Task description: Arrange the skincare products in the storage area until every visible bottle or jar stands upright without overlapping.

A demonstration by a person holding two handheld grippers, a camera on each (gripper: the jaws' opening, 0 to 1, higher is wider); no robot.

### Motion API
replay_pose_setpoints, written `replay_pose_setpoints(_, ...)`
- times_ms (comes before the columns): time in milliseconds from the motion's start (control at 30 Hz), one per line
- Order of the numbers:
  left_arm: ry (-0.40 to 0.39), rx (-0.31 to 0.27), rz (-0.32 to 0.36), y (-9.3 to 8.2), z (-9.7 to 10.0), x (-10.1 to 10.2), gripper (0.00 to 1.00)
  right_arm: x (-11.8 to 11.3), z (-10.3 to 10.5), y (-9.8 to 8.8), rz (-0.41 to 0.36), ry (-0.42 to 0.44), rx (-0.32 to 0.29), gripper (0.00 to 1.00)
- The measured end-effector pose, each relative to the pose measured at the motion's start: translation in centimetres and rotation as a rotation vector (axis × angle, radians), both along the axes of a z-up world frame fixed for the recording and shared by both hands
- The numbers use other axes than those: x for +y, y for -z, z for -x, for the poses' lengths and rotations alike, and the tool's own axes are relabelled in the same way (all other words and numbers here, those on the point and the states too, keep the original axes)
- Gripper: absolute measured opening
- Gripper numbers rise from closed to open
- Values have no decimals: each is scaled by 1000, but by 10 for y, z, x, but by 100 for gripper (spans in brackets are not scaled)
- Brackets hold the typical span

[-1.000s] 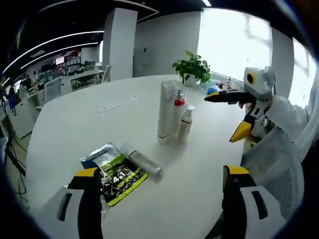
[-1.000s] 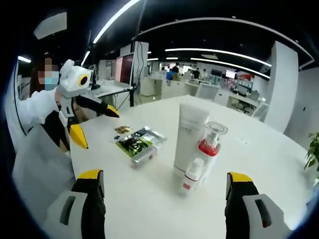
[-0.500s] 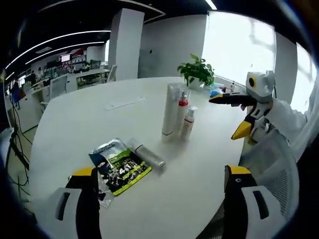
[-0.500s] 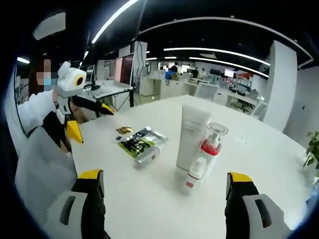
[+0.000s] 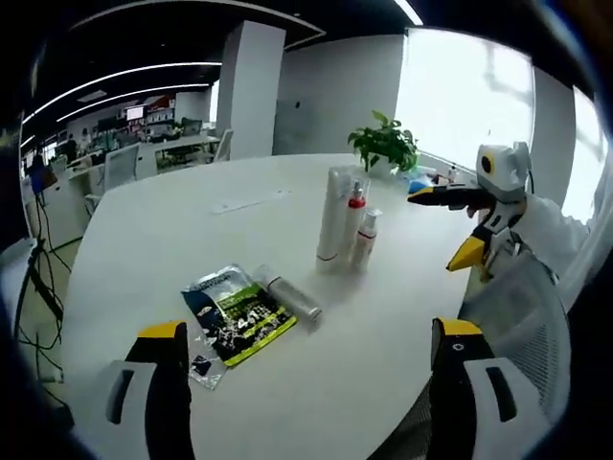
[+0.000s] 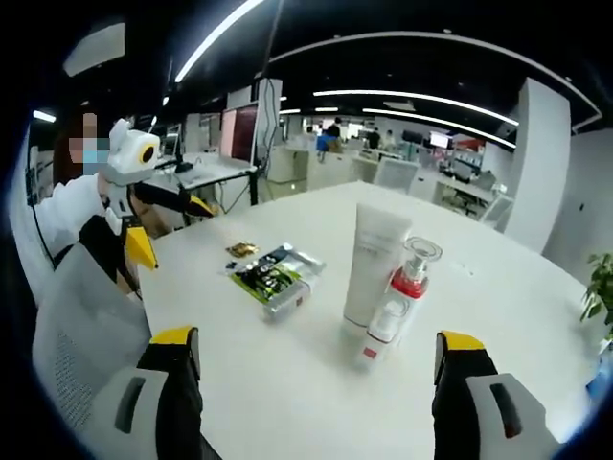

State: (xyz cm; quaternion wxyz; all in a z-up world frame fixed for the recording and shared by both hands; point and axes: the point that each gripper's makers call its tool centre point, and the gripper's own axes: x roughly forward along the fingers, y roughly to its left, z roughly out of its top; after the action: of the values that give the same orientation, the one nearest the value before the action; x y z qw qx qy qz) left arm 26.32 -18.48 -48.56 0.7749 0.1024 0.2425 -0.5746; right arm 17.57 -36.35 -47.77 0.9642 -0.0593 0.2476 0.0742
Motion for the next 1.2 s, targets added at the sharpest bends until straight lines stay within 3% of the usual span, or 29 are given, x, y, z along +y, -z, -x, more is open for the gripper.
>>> replay_pose_setpoints(733,-7,17,16,-1,5,6,99,13,1,6,-12,-6,30,99)
replay_pose_setpoints(1000,-4,22,10,0,10,9,99,28,-4,11,-27,-27,46,99)
replay_pose_setpoints(1200,-30,28,28,-2,6,12,99,37,-9,12,-36,-50,63,91)
